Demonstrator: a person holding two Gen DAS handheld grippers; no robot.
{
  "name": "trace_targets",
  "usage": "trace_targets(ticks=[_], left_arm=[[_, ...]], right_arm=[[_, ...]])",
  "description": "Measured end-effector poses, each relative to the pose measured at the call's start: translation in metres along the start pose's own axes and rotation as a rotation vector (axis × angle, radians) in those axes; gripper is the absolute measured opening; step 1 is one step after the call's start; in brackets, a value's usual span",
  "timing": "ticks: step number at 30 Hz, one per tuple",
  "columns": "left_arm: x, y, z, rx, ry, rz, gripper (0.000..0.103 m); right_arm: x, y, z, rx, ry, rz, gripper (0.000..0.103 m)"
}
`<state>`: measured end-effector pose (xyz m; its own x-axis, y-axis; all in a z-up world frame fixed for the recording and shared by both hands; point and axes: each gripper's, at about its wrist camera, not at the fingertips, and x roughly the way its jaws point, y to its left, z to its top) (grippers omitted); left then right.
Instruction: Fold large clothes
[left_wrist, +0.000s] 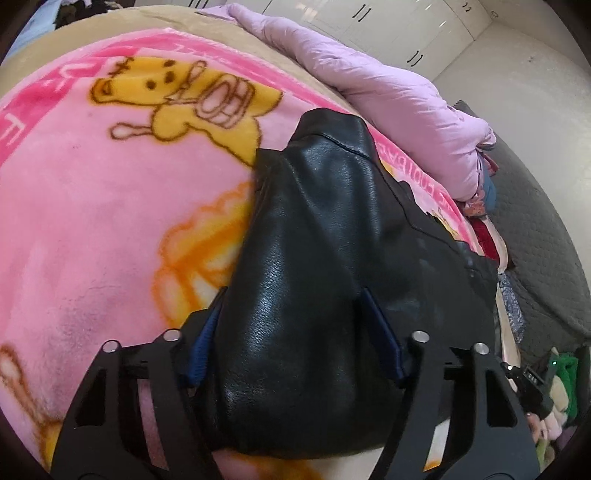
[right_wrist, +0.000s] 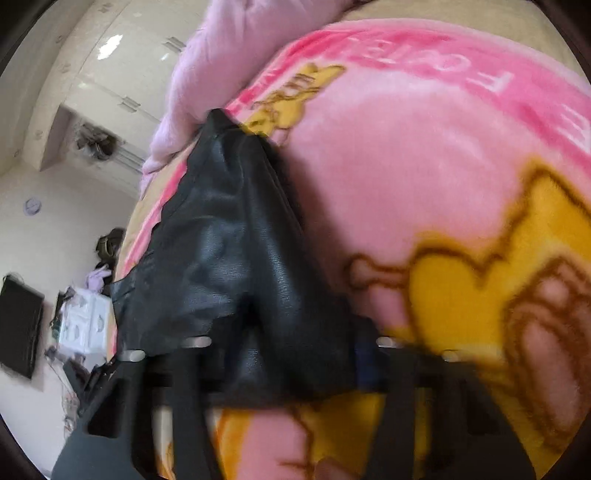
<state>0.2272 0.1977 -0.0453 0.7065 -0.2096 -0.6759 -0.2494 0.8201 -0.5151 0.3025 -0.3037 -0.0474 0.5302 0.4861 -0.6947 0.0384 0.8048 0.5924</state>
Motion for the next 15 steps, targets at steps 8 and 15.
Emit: trace_targets(ticks=[8, 15], left_arm=[[-0.018, -0.011, -0.022, -0.003, 0.012, -0.043, 0.043], [-0.041, -0.042, -0.066, 0.057, 0.052, -0.068, 0.043]], right_arm=[[-0.026, 0.008, -0.002, -0.097, -0.057, -0.059, 0.022], [-0.06, -0.021, -0.01, -0.09, -0.088, -0.116, 0.022]])
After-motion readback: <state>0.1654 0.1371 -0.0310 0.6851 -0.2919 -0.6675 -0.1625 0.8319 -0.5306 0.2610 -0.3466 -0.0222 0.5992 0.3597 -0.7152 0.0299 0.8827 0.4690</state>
